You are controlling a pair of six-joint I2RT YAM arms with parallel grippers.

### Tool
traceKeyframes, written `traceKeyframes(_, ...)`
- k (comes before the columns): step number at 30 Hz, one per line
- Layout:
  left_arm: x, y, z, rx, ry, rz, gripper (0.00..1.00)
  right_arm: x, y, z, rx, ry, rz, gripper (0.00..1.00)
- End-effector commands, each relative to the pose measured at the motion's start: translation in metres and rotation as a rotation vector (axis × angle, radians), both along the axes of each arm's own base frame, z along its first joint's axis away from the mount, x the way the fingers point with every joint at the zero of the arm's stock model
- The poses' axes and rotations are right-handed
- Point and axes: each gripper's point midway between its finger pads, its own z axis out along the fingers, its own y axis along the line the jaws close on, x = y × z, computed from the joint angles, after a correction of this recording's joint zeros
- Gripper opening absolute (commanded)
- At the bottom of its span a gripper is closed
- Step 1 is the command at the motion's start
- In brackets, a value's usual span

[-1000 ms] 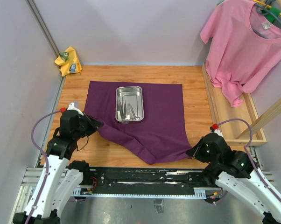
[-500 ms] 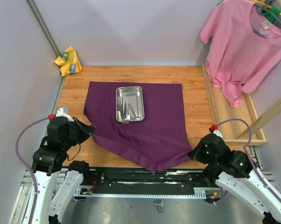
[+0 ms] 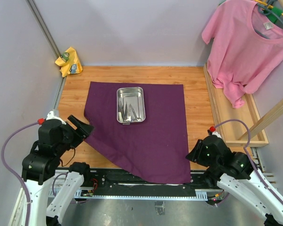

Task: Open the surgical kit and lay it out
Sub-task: Open the surgical kit at the center of the board, then smooth out the surgical kit at the center of the board.

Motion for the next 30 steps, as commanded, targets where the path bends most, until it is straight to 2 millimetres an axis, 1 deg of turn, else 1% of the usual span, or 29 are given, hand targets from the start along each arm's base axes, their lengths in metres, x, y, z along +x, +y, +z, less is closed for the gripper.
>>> traceKeyframes(1,-0.007,0.006,0.035,-0.020,-0.055,0.041,0.87,0.001,0.001,0.008,0.005,-0.021,0.024,0.42)
traceKeyframes(2,-0.006,0.005,0.044,-0.027,-0.073,0.039,0.93,0.002,0.001,0.013,0.003,-0.031,0.027,0.42)
traceKeyframes(4,-0.001,0.002,0.066,-0.041,-0.119,0.030,0.97,0.008,0.002,0.022,-0.004,-0.060,0.035,0.44)
traceKeyframes(6,0.013,-0.004,0.081,-0.055,-0.161,0.010,0.99,0.018,0.006,0.031,-0.033,-0.089,0.056,0.46)
traceKeyframes(7,0.023,-0.007,0.085,-0.058,-0.178,0.004,0.99,0.025,0.010,0.036,-0.045,-0.106,0.072,0.46)
traceKeyframes(8,0.036,-0.010,0.085,-0.059,-0.179,-0.001,0.99,0.034,0.016,0.045,-0.052,-0.125,0.090,0.47)
traceKeyframes(10,0.068,-0.017,0.082,-0.055,-0.182,-0.012,0.99,0.054,0.026,0.059,-0.094,-0.156,0.121,0.47)
traceKeyframes(12,0.100,-0.021,0.077,-0.034,-0.181,-0.014,0.99,0.078,0.035,0.075,-0.138,-0.187,0.155,0.48)
traceKeyframes(13,0.117,-0.020,0.072,-0.016,-0.173,-0.003,0.99,0.094,0.039,0.080,-0.161,-0.187,0.163,0.48)
traceKeyframes(14,0.134,-0.021,0.068,-0.001,-0.168,0.001,0.99,0.107,0.040,0.090,-0.159,-0.211,0.168,0.48)
traceKeyframes(15,0.152,-0.020,0.061,0.022,-0.150,0.008,0.99,0.125,0.043,0.092,-0.165,-0.204,0.174,0.48)
traceKeyframes(18,0.200,-0.017,0.040,0.056,-0.113,0.029,0.99,0.177,0.040,0.100,-0.155,-0.213,0.146,0.49)
traceKeyframes(19,0.213,-0.011,0.030,0.075,-0.095,0.046,0.99,0.195,0.038,0.100,-0.163,-0.213,0.136,0.50)
traceKeyframes(21,0.235,0.010,0.014,0.119,-0.061,0.108,0.99,0.230,0.032,0.097,-0.188,-0.210,0.122,0.52)
traceKeyframes(24,0.265,0.032,-0.006,0.155,-0.024,0.161,0.99,0.277,0.022,0.082,-0.232,-0.177,0.090,0.54)
traceKeyframes(26,0.285,0.040,-0.022,0.181,0.018,0.180,0.98,0.306,0.014,0.072,-0.276,-0.157,0.078,0.55)
traceKeyframes(28,0.305,0.045,-0.045,0.209,0.073,0.181,0.98,0.329,0.006,0.059,-0.318,-0.120,0.073,0.57)
traceKeyframes(30,0.318,0.051,-0.065,0.249,0.123,0.182,0.96,0.347,-0.001,0.044,-0.352,-0.081,0.070,0.58)
